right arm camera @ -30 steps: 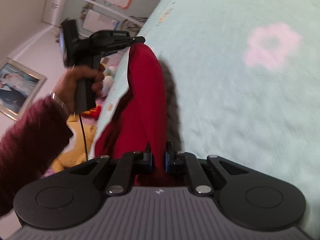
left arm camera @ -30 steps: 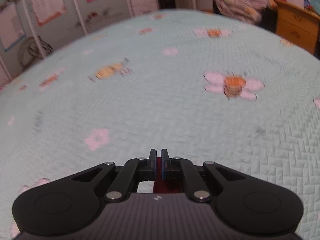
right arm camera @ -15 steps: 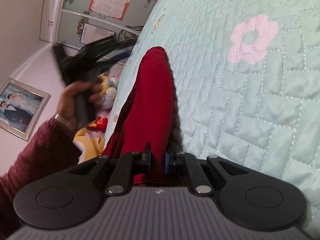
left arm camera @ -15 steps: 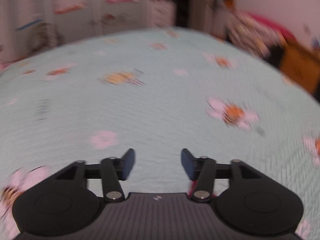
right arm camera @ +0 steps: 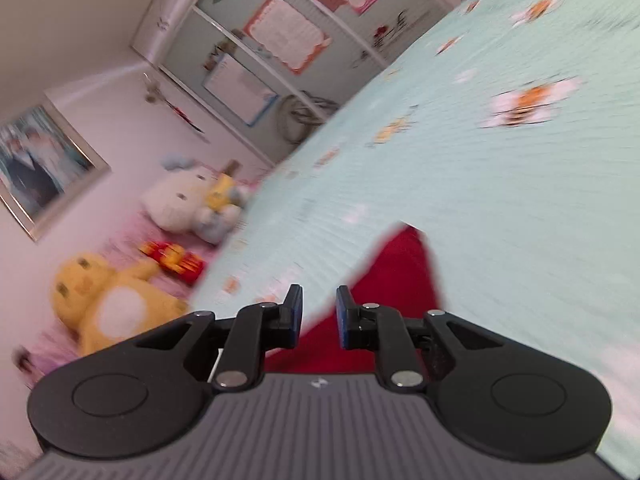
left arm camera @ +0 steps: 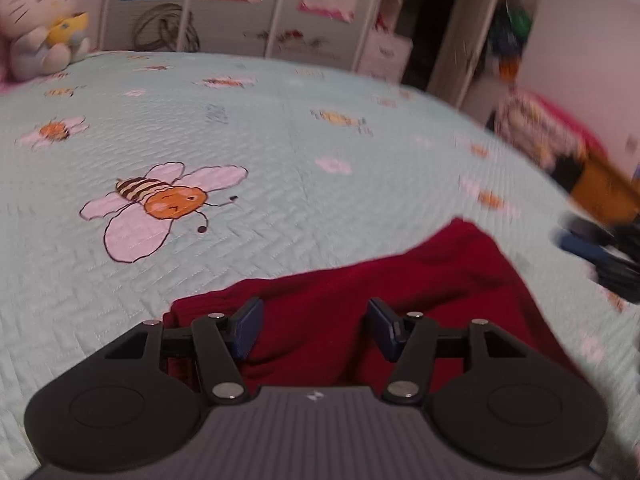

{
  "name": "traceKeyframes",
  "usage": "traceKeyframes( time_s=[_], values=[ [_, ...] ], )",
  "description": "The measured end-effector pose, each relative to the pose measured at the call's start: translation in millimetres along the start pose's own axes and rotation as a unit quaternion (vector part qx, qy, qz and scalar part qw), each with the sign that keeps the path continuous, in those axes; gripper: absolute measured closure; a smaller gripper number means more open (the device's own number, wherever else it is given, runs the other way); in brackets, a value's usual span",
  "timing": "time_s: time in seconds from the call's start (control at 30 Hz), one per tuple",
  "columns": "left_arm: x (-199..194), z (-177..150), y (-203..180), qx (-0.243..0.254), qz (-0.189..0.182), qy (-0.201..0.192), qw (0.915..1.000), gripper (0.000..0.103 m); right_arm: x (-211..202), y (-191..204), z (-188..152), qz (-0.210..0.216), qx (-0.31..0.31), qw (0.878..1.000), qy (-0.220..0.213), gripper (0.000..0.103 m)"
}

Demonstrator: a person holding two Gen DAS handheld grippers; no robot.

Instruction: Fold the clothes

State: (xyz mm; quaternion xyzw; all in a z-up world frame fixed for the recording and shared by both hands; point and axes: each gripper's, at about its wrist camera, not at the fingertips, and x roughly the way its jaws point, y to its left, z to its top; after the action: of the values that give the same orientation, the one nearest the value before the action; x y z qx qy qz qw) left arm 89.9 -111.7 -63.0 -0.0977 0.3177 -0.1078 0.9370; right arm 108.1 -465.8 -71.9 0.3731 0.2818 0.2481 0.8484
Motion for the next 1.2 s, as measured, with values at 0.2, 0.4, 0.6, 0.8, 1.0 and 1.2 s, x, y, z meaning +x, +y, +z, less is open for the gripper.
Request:
traceKeyframes(
  time_s=[0.2,0.4,0.6,0.8,1.0,1.2],
  values=[
    [6.8,-11.3,19.5,-0.044,-0.024,-0.01,0.9987,0.05,99.0,-90.3,26.8,-0.034,0.08,0.994,0.065,0.103],
    [-6.3,-1.6,31.2,-0.085,-0.051,-0.012,0.9951,0.052,66.7,-60.1,36.2,-0.038,0.023,0.999,0.026,0.097],
    [-6.5,5.0,39.6,-0.082,-0.027,-0.013,0.9962,0.045,32.9,-28.4,10.8,0.001,0.008,0.999,0.043,0.09],
    [-16.3,17.5,63.7,-0.143,-0.007,-0.028,0.9893,0.055,31.2,-67.3,-4.0,-0.059,0.072,0.994,0.051,0.094],
    [-49.3,6.1,44.1,-0.11,-0.019,-0.036,0.993,0.042,-40.6,-17.9,-38.0,-0.009,0.061,0.998,0.022,0.078],
    [-25.2,-30.0,46.4,-0.111,0.023,0.029,0.9932,0.042,-68.3,-27.8,-101.9,-0.024,0.104,0.993,0.055,0.073]
  ],
)
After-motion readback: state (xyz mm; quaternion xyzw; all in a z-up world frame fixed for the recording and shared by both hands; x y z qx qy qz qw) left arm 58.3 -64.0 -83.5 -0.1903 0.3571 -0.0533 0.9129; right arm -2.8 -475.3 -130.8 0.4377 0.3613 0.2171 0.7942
